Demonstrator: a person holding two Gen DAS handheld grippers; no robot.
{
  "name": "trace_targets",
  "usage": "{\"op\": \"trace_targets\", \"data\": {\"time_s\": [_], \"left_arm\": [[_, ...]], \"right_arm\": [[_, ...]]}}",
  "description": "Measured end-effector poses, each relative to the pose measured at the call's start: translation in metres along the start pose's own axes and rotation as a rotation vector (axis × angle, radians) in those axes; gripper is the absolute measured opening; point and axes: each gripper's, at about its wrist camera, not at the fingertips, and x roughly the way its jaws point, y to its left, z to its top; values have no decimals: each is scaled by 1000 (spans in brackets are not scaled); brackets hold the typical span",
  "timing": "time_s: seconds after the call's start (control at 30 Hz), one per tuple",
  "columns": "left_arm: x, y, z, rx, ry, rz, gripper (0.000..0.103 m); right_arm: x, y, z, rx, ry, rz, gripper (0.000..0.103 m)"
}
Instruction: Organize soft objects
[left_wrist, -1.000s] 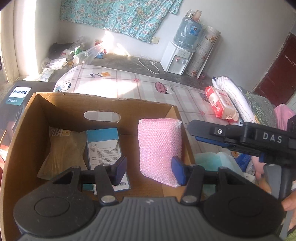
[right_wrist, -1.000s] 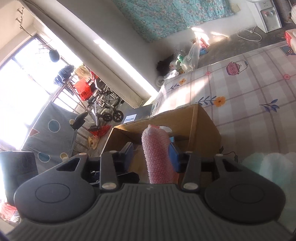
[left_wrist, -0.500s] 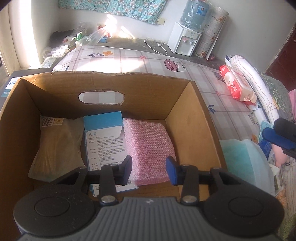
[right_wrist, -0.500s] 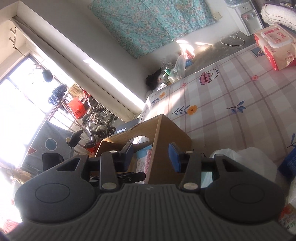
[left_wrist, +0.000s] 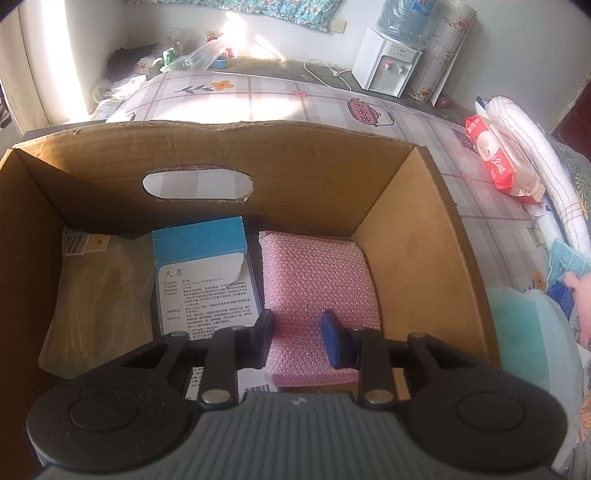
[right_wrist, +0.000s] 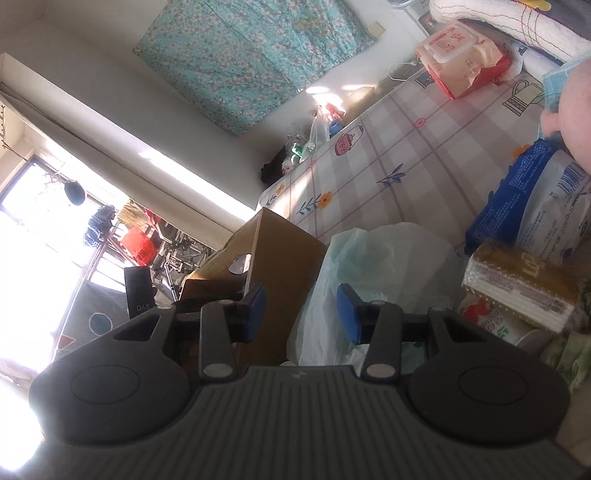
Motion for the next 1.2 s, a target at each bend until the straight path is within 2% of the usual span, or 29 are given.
{"op": "trace_targets", "data": {"time_s": [0.13,0.27,0.4,0.47,0.53,0.67,0.87,1.0,1.1,1.2], "left_arm": [[5,6,-1,-43,24,-14,38],[3,15,-2,-103,45,-45,39],[4,24,-3,-209,30,-94,47],[3,24,-3,-243,27,-90,48],[1,21,-4,-257,31,-79,49],[-17,18,-8,-262,-15,-77,61],[-74,-3,-13,-196,-157,-8,72],[-114,-30,-19,-118,-271,26,78],[-139,-57,-27,-39,-340,33,81],[-153,-92,-34,65,-359,-5,83]], "right_arm": [[-12,-7,-7,28,-15,-8,43],[-20,-12,-10,43,-29,-1,43],[-25,-14,-13,55,-32,6,43],[-27,-16,-14,69,-28,10,43],[-31,-18,-15,72,-34,14,43],[-50,-21,-17,64,-88,-2,43],[-85,-46,-27,104,-169,-47,48],[-107,-68,-38,149,-212,-86,51],[-122,-88,-46,192,-248,-105,52],[-132,-104,-52,232,-274,-109,53]]}}
